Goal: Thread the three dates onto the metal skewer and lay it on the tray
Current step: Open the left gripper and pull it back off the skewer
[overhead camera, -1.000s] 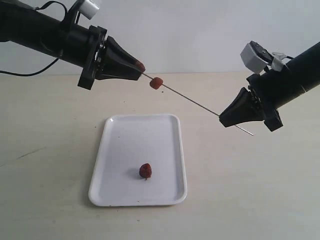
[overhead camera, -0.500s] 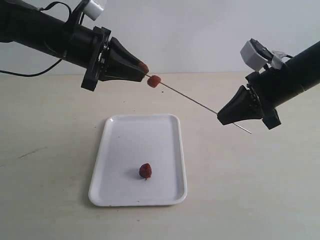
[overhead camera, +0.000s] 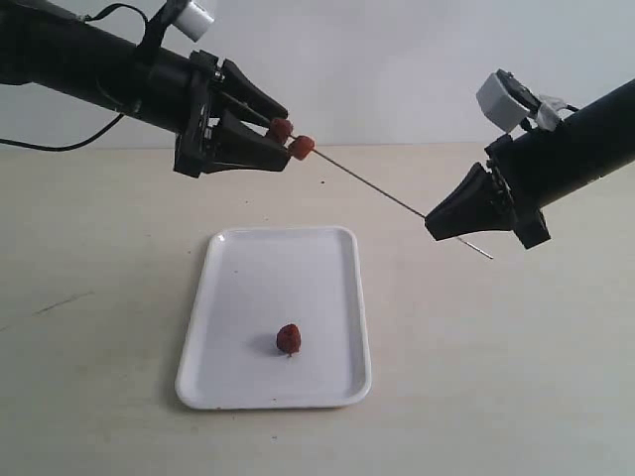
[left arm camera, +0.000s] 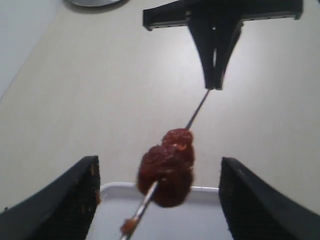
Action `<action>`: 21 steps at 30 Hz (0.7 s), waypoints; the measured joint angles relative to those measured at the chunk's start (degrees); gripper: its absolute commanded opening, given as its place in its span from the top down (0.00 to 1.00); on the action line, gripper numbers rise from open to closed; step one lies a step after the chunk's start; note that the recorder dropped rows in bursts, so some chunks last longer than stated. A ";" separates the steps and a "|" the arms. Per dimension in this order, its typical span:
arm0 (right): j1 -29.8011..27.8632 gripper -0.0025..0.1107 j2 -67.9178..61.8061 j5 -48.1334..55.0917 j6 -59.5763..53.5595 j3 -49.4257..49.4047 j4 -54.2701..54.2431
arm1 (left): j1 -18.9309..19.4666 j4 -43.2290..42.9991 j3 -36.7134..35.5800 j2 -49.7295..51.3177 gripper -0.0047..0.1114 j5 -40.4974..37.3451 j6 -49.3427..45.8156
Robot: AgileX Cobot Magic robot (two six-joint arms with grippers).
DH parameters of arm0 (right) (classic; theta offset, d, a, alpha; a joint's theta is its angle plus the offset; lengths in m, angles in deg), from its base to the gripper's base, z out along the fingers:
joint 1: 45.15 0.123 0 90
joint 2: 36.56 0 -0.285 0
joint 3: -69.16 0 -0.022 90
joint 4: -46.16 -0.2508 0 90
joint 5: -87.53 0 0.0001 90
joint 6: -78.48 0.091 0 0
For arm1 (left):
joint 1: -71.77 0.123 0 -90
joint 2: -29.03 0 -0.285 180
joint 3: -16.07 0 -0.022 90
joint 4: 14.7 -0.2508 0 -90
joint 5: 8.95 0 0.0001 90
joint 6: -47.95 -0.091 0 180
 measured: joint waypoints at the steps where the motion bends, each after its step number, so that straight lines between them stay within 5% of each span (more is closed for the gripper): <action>1: 0.00 0.98 0.00 0.00 0.00 0.00 0.11 | 0.00 0.00 0.00 0.00 0.39 1.20 0.00; 9: 0.00 0.98 0.00 0.00 0.09 0.00 0.44 | 0.84 0.00 0.00 0.00 0.39 7.92 -1.36; 21: 0.00 0.98 0.00 -6.21 7.55 0.00 -2.98 | 2.07 -7.94 0.00 0.00 0.39 3.95 0.81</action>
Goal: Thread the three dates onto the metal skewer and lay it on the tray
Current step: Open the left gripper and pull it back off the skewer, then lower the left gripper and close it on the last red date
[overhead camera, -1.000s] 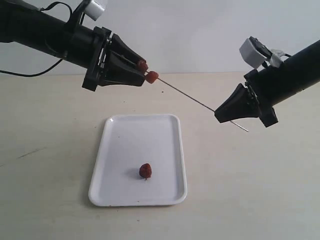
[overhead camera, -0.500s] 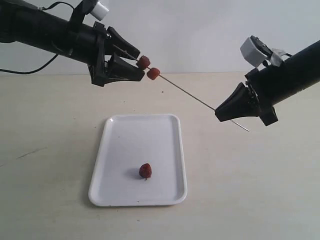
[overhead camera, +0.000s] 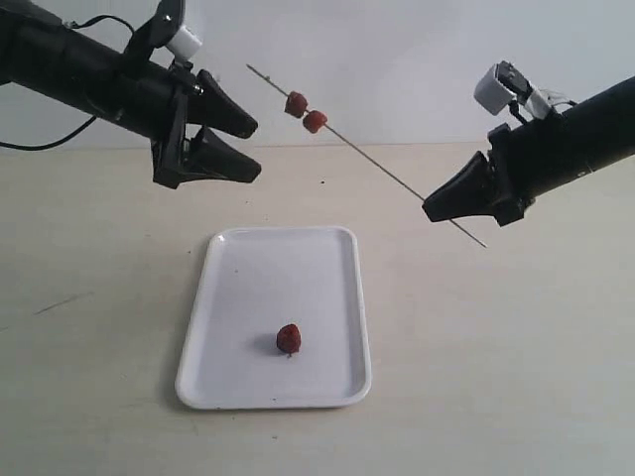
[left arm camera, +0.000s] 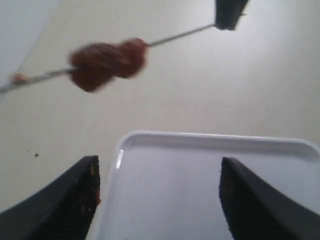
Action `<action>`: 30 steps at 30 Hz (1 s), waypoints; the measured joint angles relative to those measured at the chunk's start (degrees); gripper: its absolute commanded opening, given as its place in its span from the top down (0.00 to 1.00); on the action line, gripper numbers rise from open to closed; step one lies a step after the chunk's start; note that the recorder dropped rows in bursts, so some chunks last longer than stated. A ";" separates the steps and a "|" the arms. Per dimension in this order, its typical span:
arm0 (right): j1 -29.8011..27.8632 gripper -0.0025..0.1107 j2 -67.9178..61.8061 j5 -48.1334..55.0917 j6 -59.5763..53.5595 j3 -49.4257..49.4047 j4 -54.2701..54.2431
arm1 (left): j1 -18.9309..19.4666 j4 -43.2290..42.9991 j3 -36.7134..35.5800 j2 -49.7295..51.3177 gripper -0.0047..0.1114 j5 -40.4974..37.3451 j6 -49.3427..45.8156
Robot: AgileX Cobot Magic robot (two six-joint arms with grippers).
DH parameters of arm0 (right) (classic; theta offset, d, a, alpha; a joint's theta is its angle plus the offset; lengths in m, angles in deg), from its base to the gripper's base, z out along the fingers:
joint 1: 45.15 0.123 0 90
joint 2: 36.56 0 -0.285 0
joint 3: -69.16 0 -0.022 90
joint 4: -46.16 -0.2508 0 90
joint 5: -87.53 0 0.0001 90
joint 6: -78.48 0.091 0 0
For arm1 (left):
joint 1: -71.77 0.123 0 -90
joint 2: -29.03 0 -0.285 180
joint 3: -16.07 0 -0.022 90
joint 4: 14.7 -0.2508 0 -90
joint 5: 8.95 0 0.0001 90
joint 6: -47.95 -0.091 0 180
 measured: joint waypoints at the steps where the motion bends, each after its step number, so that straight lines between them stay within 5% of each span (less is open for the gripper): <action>1: 0.00 0.98 0.00 -1.02 0.93 0.00 -0.67 | -0.11 -1.53 0.00 0.00 0.39 -1.13 0.82; 10: 0.00 0.98 0.00 -11.70 14.98 0.00 -4.68 | -5.96 -16.50 -2.00 0.00 0.39 -2.30 11.02; 20: 0.00 0.98 0.00 -14.77 20.19 0.00 -4.30 | -23.94 -43.43 -3.74 1.30 0.39 7.59 38.74; 30: 0.00 0.98 0.00 -14.16 20.58 0.00 -4.21 | -25.23 -45.12 -3.87 7.81 0.39 9.98 46.72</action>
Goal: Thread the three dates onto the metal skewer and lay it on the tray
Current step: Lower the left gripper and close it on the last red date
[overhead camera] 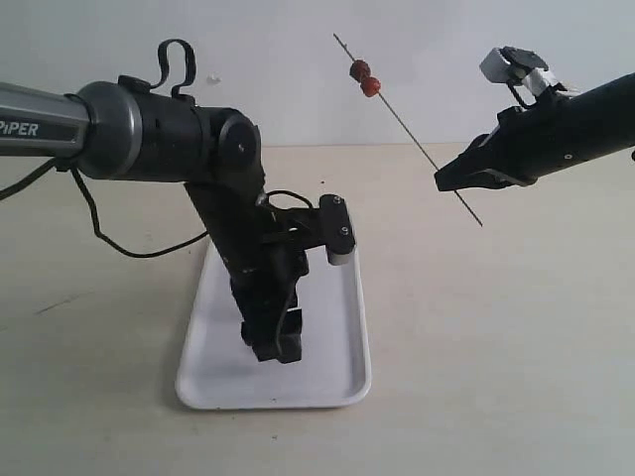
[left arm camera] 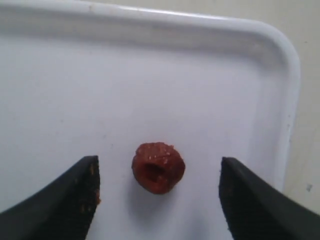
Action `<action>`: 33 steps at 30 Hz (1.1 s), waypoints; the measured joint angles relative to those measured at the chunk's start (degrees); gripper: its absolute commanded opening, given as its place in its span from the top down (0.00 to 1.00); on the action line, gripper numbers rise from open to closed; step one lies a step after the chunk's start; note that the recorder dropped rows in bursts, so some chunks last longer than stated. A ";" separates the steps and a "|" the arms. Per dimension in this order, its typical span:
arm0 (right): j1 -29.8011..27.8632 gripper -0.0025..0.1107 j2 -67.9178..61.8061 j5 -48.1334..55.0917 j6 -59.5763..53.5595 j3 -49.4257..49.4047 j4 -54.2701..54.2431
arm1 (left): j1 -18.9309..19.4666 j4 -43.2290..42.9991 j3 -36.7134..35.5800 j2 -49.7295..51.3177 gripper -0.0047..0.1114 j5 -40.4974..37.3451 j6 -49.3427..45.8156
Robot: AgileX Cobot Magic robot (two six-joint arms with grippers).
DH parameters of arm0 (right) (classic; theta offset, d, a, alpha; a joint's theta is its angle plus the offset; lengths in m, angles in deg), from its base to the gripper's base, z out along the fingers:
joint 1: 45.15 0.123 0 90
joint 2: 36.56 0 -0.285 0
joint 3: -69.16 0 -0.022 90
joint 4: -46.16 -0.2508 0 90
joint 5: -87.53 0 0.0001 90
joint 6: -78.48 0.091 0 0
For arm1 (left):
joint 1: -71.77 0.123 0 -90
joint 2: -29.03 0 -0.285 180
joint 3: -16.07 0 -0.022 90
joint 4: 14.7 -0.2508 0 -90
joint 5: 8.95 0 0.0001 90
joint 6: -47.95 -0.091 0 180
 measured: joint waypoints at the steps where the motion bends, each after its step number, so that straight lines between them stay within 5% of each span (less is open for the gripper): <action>1: 0.00 0.98 0.00 0.00 0.00 0.00 0.00 | 0.00 0.00 0.00 0.46 0.39 0.00 0.08; 12: 0.00 0.98 0.00 0.00 -0.78 0.00 0.00 | 0.00 0.77 0.00 2.40 0.39 1.47 0.46; 16: 0.00 0.98 0.00 0.00 -0.96 0.00 0.00 | 0.00 0.81 0.00 2.40 0.51 1.47 1.17; 33: 0.00 0.98 0.00 0.00 -1.05 0.00 0.00 | 0.00 0.91 0.00 2.40 0.53 0.22 1.64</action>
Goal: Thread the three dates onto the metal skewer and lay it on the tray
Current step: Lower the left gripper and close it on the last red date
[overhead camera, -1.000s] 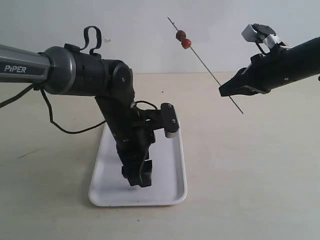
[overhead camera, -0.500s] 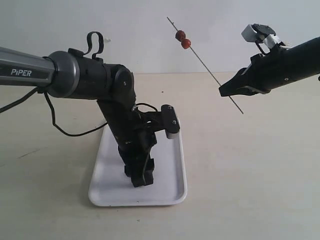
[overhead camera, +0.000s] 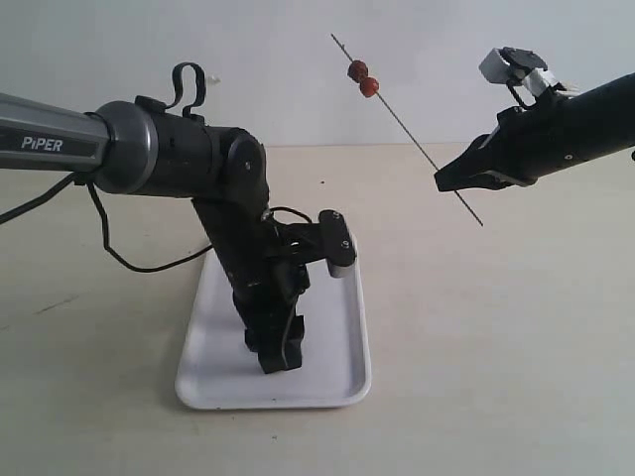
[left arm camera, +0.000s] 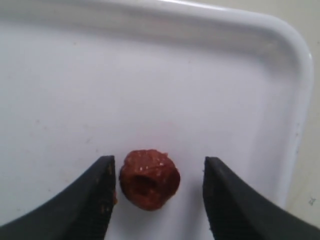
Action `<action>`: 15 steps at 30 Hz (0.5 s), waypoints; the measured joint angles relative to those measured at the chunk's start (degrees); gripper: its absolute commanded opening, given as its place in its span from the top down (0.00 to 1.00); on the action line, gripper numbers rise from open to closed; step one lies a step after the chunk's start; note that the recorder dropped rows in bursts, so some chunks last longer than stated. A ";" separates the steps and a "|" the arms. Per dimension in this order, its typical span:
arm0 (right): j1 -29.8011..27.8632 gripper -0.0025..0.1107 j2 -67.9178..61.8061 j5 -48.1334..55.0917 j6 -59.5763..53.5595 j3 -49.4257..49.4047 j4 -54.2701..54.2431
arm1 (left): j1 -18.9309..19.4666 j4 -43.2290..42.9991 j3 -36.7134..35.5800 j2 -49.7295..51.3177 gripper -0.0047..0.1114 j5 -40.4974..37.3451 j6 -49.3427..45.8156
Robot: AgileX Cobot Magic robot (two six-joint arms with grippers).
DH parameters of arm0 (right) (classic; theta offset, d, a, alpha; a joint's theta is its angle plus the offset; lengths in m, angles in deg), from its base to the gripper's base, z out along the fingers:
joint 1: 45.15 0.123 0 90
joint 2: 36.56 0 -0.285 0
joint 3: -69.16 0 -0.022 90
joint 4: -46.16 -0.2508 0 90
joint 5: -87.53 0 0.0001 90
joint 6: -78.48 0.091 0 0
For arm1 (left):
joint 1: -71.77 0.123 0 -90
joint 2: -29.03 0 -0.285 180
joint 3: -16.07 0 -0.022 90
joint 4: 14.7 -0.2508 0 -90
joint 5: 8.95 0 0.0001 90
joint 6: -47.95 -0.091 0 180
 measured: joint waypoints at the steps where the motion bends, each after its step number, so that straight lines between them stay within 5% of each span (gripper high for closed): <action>1: 0.00 0.98 0.00 0.00 0.00 0.00 0.00 | 0.00 0.00 0.00 0.00 0.56 -0.20 0.00; 7: 0.00 0.98 0.00 0.00 0.00 0.00 0.00 | 0.00 0.00 0.00 0.00 0.76 -0.23 0.00; 15: 0.00 0.98 0.00 0.00 0.00 0.00 0.00 | 0.00 0.25 0.00 0.00 0.78 -0.23 0.00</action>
